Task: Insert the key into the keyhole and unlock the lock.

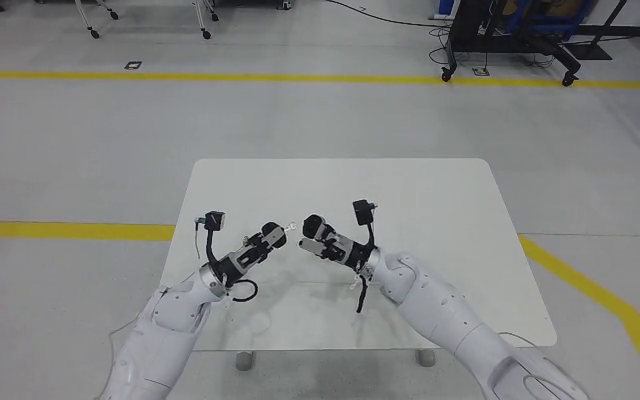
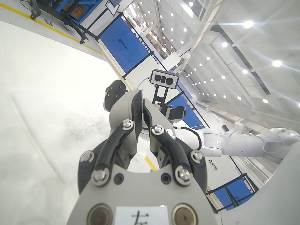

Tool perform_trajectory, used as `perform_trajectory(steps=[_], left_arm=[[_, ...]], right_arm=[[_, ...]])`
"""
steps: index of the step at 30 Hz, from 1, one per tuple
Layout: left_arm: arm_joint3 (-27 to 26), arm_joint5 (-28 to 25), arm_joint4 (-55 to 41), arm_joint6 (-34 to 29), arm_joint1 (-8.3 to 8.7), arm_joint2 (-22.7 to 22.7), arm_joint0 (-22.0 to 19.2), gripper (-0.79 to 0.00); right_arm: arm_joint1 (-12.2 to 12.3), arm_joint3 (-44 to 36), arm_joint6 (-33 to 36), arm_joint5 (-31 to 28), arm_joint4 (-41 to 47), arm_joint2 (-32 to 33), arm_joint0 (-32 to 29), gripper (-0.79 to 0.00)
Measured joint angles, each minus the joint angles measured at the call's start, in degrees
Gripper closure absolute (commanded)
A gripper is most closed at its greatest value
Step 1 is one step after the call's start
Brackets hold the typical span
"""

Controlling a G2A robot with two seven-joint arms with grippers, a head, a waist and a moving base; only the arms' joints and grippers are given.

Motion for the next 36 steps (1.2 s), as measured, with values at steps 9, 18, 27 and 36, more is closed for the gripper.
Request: perform_trajectory(steps=[9, 18, 27, 36], left_arm=[[-0.66, 2.29, -2.2, -13.46, 1.26, 0.52, -0.17, 0.0], [0.02, 4.35, -4.71, -19.87, 1.89, 1.71, -1.19, 0.0], [0.01, 4.35, -4.62, -20.14, 2.13, 2.99, -1.48, 0.0], [-0.01, 4.36, -3.5, -18.93, 2.33, 3.97, -1.73, 0.0]], right_arm=[[3.95, -2.63, 40.95, 6.65, 31.61, -0.29, 1.54, -0.708], [6.58, -5.73, 55.23, 11.03, 40.42, 3.96, -0.17, -0.354], [6.44, -6.52, 54.23, 13.25, 37.83, 3.61, -0.85, -0.289], [6.34, -6.94, 54.21, 13.55, 37.51, 3.75, -1.35, -0.077]])
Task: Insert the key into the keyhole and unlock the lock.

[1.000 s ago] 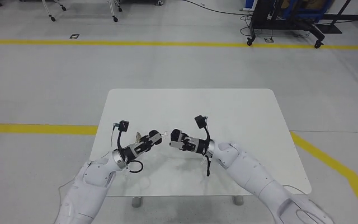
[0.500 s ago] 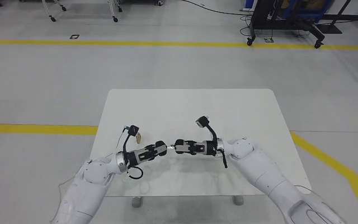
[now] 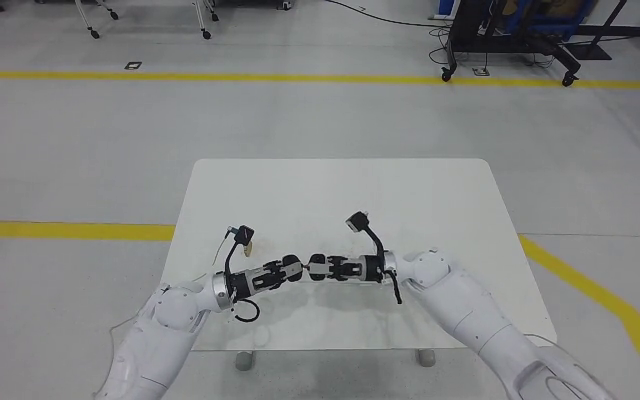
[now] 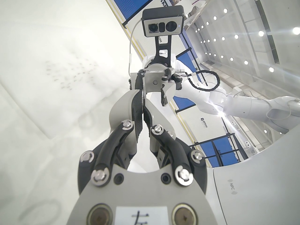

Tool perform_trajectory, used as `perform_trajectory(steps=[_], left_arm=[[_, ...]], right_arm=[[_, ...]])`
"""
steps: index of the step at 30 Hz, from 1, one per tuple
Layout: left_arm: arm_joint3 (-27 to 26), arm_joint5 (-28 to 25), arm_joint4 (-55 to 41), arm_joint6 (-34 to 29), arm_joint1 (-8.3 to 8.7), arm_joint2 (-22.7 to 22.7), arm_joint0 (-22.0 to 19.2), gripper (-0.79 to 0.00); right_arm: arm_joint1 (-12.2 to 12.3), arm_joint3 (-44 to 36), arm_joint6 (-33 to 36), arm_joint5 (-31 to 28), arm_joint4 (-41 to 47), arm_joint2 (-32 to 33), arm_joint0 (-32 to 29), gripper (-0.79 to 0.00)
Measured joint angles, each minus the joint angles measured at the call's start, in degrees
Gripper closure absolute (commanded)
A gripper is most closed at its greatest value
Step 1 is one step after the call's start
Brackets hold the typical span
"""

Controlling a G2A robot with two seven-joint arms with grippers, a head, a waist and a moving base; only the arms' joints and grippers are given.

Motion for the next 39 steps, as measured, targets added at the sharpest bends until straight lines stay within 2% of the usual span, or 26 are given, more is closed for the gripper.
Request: perform_trajectory(steps=[2, 11, 13, 17, 21, 26, 30, 34, 39], left_arm=[[-0.02, -0.1, 0.29, 0.24, 0.08, 0.06, -0.01, 0.0], [-0.08, -0.54, 1.51, 0.87, 0.5, -0.01, -0.03, 0.0], [-0.09, -0.62, 1.83, 1.19, 0.59, -0.1, -0.02, -0.785], [-1.13, -2.95, 3.74, 3.2, 0.82, -0.82, 0.15, -0.785], [-4.55, -4.09, 10.68, 7.82, 1.2, -3.01, 1.15, -0.785], [-12.24, 0.03, 29.39, 17.5, 2.05, -9.15, 4.48, -0.785], [-16.85, 3.66, 39.42, 23.16, 2.41, -12.27, 7.5, -0.785], [-16.82, 9.88, 48.65, 21.35, 2.54, -11.74, 6.54, -0.785], [-10.57, 15.35, 54.75, 17.66, 1.96, -6.86, 1.66, -0.785]], right_arm=[[-0.03, -0.09, -0.01, 0.09, -0.04, 0.0, -0.12, 0.0], [0.0, -0.3, -0.4, 1.18, -2.15, 0.13, -0.45, 0.0], [0.04, -0.6, -0.41, 1.16, -2.38, 0.24, -0.58, 0.0], [0.31, -1.27, -1.01, -0.16, -2.68, 1.24, -0.97, 0.0], [1.11, -1.82, -2.18, -1.88, -3.16, 3.64, -1.89, 0.0], [2.98, -3.85, -4.32, -3.91, -4.69, 8.84, -4.89, 0.0], [4.37, -7.09, -5.88, -3.73, -6.23, 12.71, -7.99, 0.0], [5.38, -10.45, -7.5, -3.14, -7.41, 15.86, -10.47, 0.0], [5.55, -11.18, -8.29, -3.11, -7.62, 16.63, -10.99, 0.0]])
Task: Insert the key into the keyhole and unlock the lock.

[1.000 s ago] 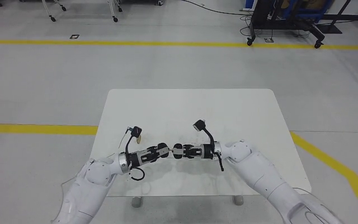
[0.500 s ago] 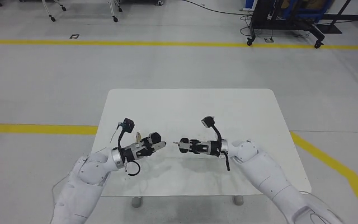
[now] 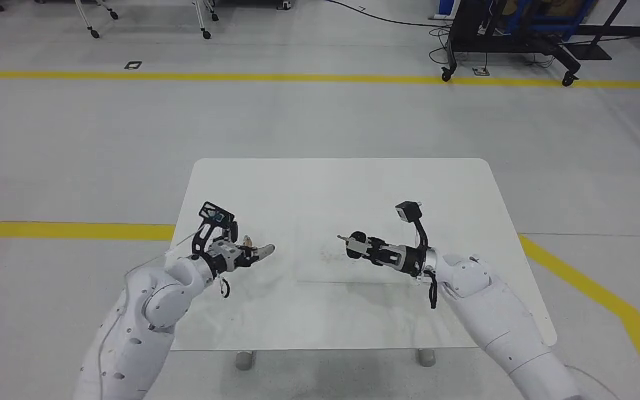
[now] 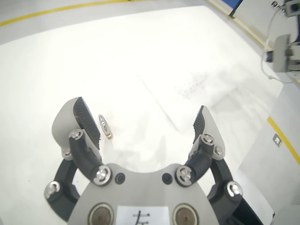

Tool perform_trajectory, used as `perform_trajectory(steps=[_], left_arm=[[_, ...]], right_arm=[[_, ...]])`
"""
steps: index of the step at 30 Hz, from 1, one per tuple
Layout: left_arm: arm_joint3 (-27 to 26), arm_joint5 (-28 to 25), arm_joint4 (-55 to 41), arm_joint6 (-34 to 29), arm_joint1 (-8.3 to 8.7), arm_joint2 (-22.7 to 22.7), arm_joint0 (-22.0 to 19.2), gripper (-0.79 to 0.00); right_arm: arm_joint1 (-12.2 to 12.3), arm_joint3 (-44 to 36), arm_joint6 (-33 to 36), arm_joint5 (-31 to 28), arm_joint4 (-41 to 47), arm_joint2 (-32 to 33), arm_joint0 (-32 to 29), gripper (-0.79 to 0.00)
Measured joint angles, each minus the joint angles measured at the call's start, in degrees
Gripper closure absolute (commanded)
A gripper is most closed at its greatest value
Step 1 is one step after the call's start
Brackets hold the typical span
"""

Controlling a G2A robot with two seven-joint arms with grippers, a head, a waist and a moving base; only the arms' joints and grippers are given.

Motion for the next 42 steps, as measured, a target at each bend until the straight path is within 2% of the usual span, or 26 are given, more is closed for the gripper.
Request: perform_trajectory(steps=[3, 7, 8, 10, 13, 17, 20, 23, 26, 37, 38, 40, 42], left_arm=[[3.63, 2.43, 3.62, -1.69, -0.43, 3.07, -3.41, -0.785], [5.58, 4.35, 4.49, -1.63, -0.91, 5.34, -5.47, -0.782], [5.8, 5.07, 5.04, -1.68, -0.97, 5.63, -5.73, -0.757], [5.98, 6.45, 6.76, -1.44, -1.0, 5.94, -5.91, -0.643], [6.5, 8.5, 8.29, -0.6, -1.12, 6.38, -5.93, -0.551], [6.93, 10.23, 9.13, -0.38, -1.28, 6.78, -6.15, -0.508], [6.83, 10.66, 9.35, -0.51, -1.31, 6.82, -6.06, -0.425], [6.37, 11.07, 9.35, -1.24, -1.31, 6.74, -5.77, -0.409], [5.82, 12.04, 9.23, -2.43, -1.31, 6.53, -5.54, -0.36], [4.45, 14.25, 10.52, -6.07, -1.23, 6.19, -4.91, -0.311], [4.72, 14.37, 10.64, -6.26, -1.29, 6.4, -5.12, -0.252], [5.02, 14.42, 10.52, -6.33, -1.36, 6.6, -5.41, -0.012], [5.03, 14.46, 10.23, -6.31, -1.43, 6.69, -5.64, 0.0]], right_arm=[[0.0, 0.02, 0.02, 0.0, 0.01, -0.02, 0.01, 0.0], [0.0, 0.01, 0.02, -0.01, 0.01, -0.01, 0.01, 0.0], [0.0, 0.01, 0.02, -0.01, 0.01, -0.01, 0.01, 0.0], [0.0, 0.01, 0.02, -0.01, 0.01, -0.01, 0.01, 0.0], [0.0, 0.01, 0.02, -0.01, 0.01, -0.01, 0.01, 0.0], [0.0, 0.01, 0.02, -0.01, 0.01, -0.01, 0.01, 0.0], [0.0, 0.01, 0.02, -0.01, 0.01, -0.01, 0.01, 0.0], [0.0, 0.01, 0.02, -0.01, 0.01, -0.01, 0.01, 0.0], [0.0, 0.01, 0.02, -0.01, 0.01, -0.01, 0.01, 0.0], [0.0, 0.01, 0.02, -0.01, 0.01, -0.01, 0.01, 0.0], [0.0, 0.01, 0.02, -0.01, 0.01, -0.01, 0.01, 0.0], [0.0, 0.01, 0.02, -0.01, 0.01, -0.01, 0.01, 0.0], [0.0, 0.01, 0.02, -0.01, 0.01, -0.01, 0.01, 0.0]])
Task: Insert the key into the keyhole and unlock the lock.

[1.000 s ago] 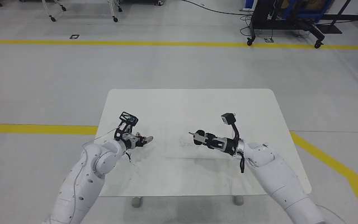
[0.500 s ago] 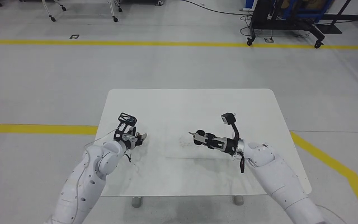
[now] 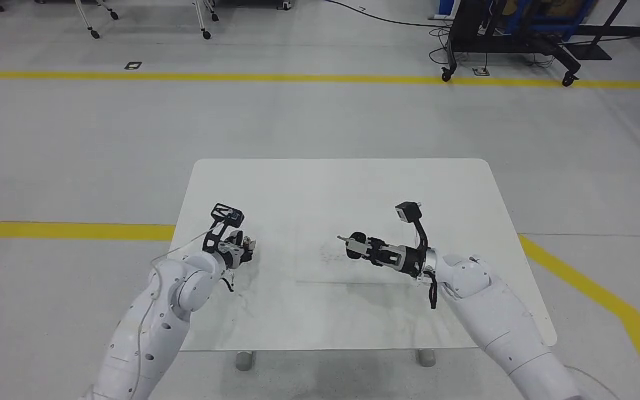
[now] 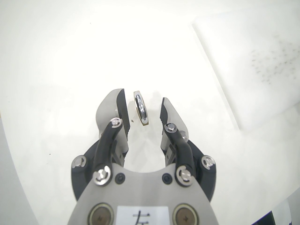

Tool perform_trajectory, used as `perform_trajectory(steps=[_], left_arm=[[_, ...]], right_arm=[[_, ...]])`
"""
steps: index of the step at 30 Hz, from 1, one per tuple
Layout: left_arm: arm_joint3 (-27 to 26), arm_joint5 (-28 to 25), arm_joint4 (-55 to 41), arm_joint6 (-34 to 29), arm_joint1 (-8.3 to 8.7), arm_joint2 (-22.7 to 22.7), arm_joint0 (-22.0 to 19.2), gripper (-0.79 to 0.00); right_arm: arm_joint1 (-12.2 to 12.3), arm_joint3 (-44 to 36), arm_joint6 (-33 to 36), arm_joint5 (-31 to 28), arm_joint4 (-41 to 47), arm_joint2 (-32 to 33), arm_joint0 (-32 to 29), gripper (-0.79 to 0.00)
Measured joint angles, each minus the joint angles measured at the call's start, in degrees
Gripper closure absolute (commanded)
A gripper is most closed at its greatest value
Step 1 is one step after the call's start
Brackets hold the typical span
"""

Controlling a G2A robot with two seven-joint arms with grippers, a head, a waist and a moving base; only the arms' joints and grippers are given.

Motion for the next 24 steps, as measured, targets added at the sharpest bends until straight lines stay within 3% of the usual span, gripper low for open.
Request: perform_trajectory(steps=[16, 19, 24], left_arm=[[0.41, 0.84, -0.23, -1.51, 0.02, -0.97, 0.23, 0.0], [-0.35, 0.46, -3.3, 1.43, -0.08, -2.08, 0.81, 0.0], [-2.24, -3.25, -21.68, 12.29, -0.86, -6.33, 3.14, 0.0]], right_arm=[[0.0, 0.0, 0.0, 0.0, 0.0, 0.0, 0.0, 0.0], [0.0, 0.0, 0.0, 0.0, 0.0, 0.0, 0.0, 0.0], [0.0, 0.0, 0.0, 0.0, 0.0, 0.0, 0.0, 0.0]])
